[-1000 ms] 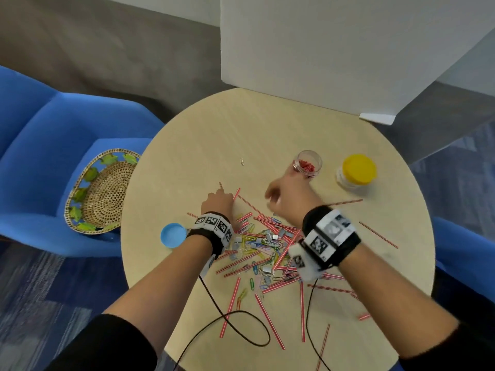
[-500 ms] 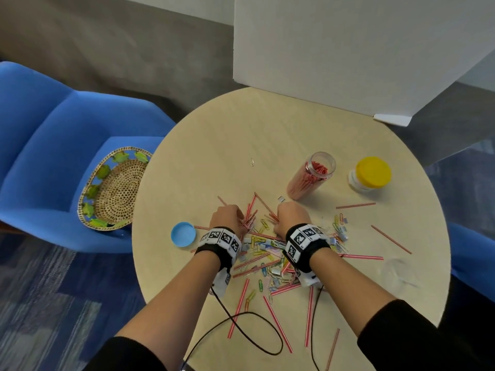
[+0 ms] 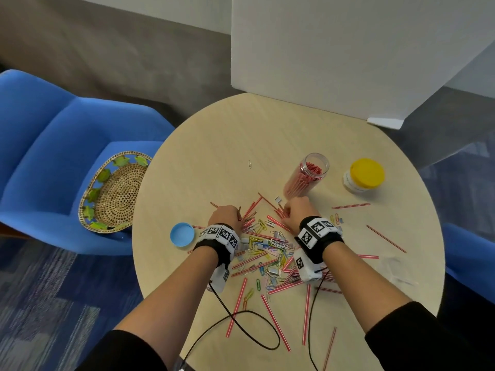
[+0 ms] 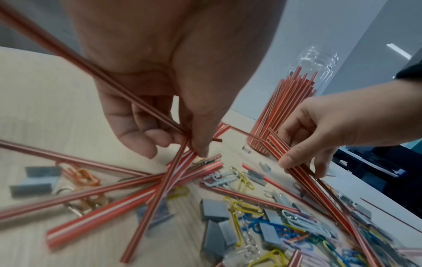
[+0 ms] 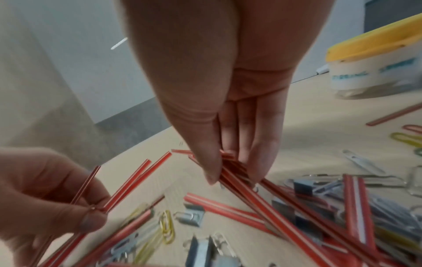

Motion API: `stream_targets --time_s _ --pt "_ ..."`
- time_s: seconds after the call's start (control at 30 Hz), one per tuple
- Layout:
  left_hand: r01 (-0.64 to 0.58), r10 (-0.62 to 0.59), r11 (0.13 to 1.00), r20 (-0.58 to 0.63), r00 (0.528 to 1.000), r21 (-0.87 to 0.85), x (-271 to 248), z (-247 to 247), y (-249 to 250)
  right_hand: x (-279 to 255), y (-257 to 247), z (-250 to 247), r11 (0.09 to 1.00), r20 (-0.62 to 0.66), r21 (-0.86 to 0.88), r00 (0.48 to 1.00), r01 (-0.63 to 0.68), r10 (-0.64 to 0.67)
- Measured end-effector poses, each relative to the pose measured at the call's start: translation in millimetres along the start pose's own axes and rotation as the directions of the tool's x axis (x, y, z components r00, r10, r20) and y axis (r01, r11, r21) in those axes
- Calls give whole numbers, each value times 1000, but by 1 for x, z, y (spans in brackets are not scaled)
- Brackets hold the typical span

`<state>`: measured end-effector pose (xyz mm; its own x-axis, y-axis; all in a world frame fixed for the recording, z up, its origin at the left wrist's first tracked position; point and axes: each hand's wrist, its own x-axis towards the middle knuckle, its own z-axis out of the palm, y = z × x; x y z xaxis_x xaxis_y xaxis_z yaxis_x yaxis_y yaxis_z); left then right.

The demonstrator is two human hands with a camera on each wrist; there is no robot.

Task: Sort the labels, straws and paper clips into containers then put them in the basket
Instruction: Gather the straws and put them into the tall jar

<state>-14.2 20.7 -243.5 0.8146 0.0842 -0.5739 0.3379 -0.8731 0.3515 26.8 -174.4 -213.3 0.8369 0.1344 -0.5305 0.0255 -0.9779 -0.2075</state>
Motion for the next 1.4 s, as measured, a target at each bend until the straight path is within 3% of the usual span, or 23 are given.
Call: stream_targets --time_s 0.27,0.57,0.7,0.77,0.83,0.93,1.0,1.1,1.2,1.4 --pt "-128 120 989 -111 987 -72 -8 -4 8 -29 29 -6 909 -63 408 996 85 -65" --pt "-233 215 970 -204 955 -69 -21 -1 17 -45 51 1 822 -144 561 989 97 -19" --pt "-333 283 924 -250 926 -190 -30 -8 27 -49 66 -2 762 -214 631 977 146 -9" --pt "-366 280 845 -261 924 -390 -39 -15 34 -52 70 -5 671 -217 724 976 160 2" --pt "-375 226 702 -310 923 -605 -48 -23 42 -56 72 -7 550 -206 821 978 152 38" --pt "-344 138 356 -315 939 -869 -49 -32 54 -63 73 -7 335 -128 938 987 88 97" --pt "-271 135 93 -258 957 -958 -48 -38 58 -65 75 -3 277 -82 960 989 45 122" --pt "-161 159 -139 -182 970 -977 -49 -47 63 -65 78 3 203 31 978 994 -52 106" --pt "-87 164 -219 -125 978 -972 -52 -50 70 -67 79 11 180 192 963 980 -199 53" --pt "-31 197 -168 -65 978 -985 -46 -50 83 -67 80 16 321 317 888 944 -330 92"
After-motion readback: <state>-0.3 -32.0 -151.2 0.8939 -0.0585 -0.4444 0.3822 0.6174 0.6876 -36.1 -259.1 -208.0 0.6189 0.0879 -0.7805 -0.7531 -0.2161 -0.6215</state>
